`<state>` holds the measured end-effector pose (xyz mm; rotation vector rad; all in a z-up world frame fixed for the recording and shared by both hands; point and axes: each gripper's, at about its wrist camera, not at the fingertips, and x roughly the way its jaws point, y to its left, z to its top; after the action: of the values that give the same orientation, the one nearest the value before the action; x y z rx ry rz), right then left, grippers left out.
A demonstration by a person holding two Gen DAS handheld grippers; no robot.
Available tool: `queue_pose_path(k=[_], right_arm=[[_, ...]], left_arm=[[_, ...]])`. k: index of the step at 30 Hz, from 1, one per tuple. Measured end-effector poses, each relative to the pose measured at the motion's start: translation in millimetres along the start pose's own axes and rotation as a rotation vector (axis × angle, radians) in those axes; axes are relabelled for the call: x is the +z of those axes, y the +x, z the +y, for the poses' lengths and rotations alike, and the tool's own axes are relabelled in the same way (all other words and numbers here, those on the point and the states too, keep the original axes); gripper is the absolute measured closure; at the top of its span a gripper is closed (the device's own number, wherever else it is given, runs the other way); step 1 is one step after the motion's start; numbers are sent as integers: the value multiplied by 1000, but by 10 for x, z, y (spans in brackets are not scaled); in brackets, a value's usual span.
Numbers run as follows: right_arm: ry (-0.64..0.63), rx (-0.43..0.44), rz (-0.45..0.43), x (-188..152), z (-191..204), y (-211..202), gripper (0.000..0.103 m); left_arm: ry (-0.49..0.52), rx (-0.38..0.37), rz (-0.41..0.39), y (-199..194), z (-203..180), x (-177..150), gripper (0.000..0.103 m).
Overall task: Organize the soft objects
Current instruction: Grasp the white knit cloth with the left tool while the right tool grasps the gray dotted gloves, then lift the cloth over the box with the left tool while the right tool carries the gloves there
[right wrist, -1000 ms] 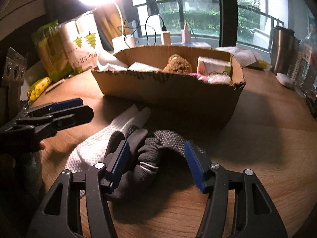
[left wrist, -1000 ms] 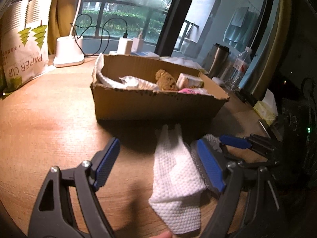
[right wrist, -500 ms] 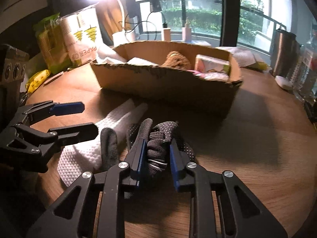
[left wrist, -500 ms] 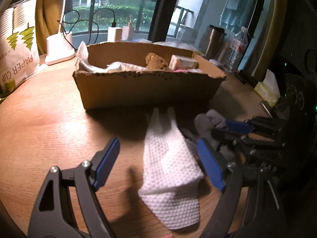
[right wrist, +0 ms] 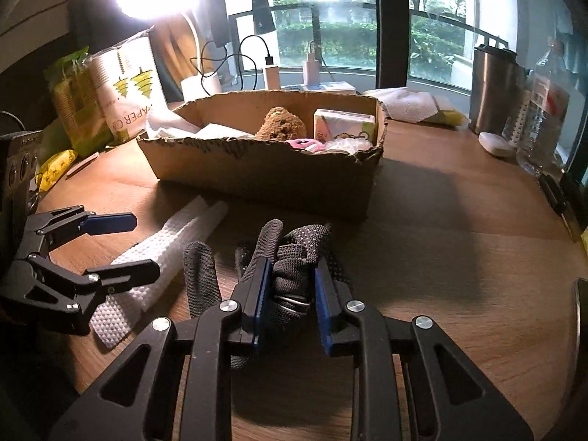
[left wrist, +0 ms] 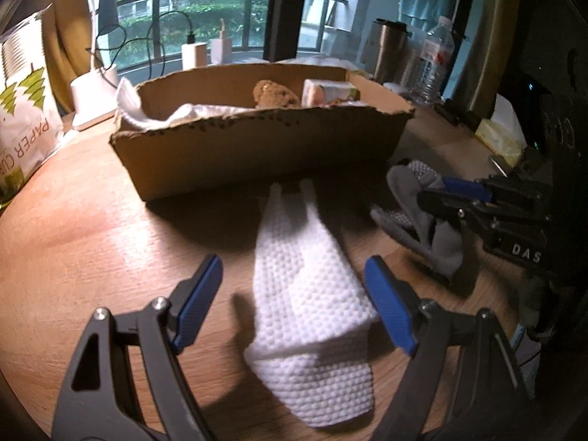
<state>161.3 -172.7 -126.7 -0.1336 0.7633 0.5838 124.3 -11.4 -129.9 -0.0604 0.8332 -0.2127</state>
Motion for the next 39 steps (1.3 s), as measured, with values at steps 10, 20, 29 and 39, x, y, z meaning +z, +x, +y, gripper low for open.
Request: queue_pose_path(k=[10,20,29,39], right_arm=[[12,0,-21,1,-45,-56,79],[12,13,-25,-16,-29,-67,79],[0,18,-38,14,-5,-97,78],[-17,3,-92,148,38,-221,78]], left_arm=[[68,7,50,89,-137,-36,51],[91,-24,39,66,-183,-57,80],[58,-72,-41,-112,-137,-59,81],[21,-47,-92,-205,-61,19,81]])
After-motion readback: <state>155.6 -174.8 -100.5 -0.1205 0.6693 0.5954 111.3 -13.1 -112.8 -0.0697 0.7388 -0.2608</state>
